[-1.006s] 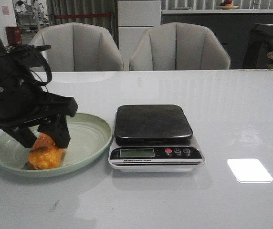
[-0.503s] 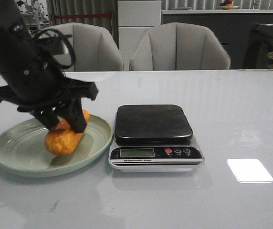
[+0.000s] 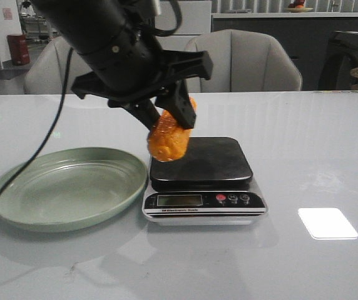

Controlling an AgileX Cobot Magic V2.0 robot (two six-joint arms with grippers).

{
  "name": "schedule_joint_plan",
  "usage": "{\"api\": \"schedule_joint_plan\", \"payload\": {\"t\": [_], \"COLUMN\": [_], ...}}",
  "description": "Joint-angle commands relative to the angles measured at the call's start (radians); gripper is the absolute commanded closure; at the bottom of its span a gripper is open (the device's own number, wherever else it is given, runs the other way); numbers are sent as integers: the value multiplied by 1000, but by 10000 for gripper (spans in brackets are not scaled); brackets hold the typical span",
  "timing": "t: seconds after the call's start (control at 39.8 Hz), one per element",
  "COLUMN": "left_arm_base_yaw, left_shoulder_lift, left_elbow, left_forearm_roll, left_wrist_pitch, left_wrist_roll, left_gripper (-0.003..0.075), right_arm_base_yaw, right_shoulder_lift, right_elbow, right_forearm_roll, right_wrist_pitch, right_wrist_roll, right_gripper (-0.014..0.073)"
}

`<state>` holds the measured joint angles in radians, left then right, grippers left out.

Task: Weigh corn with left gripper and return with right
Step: 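Carry the corn cob with the left gripper onto the scale and release, then lift the open left gripper away from the scale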

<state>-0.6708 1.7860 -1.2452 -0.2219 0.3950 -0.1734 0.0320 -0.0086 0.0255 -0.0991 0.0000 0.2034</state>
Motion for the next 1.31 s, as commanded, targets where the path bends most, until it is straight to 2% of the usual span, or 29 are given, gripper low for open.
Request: {"api": "schedule_joint_plan", "payload": {"t": [0.0, 0.13, 0.2, 0.28, 0.43, 0.5, 0.68, 0.91, 1.28], "left_arm_base_yaw": [-21, -25, -25, -25, -25, -23, -2, 19, 133], "left_shoulder_lift": [-8, 47, 74, 94, 105, 105, 92, -15, -320], "left_elbow": [-55, -87, -101, -115, -123, -136, -195, -186, -5], "left_forearm_roll": [-53, -98, -100, -100, -89, -89, -72, 78, 86], "left_wrist_pitch": [-65, -63, -60, -58, -57, -34, 63, 67, 64], "left_wrist_roll": [0, 0, 0, 0, 2, 2, 4, 4, 4], "left_gripper": [605, 592, 542, 466, 251, 191, 222, 267, 328], "right_arm_base_yaw": [-1, -1, -1, -1, -1, -1, -1, -1, -1], "right_shoulder_lift": [-20, -20, -20, -20, -20, -20, -20, -20, -20], "right_elbow": [11, 11, 11, 11, 11, 11, 11, 11, 11], "right_forearm_roll": [-3, -3, -3, -3, -3, -3, -3, -3, -3], "right_wrist_pitch": [-81, -81, -81, -81, -81, -81, -81, -81, -81], "right_wrist_roll": [-7, -7, -7, -7, -7, -7, -7, -7, -7], "right_gripper": [410, 410, 410, 410, 410, 410, 410, 410, 410]}}
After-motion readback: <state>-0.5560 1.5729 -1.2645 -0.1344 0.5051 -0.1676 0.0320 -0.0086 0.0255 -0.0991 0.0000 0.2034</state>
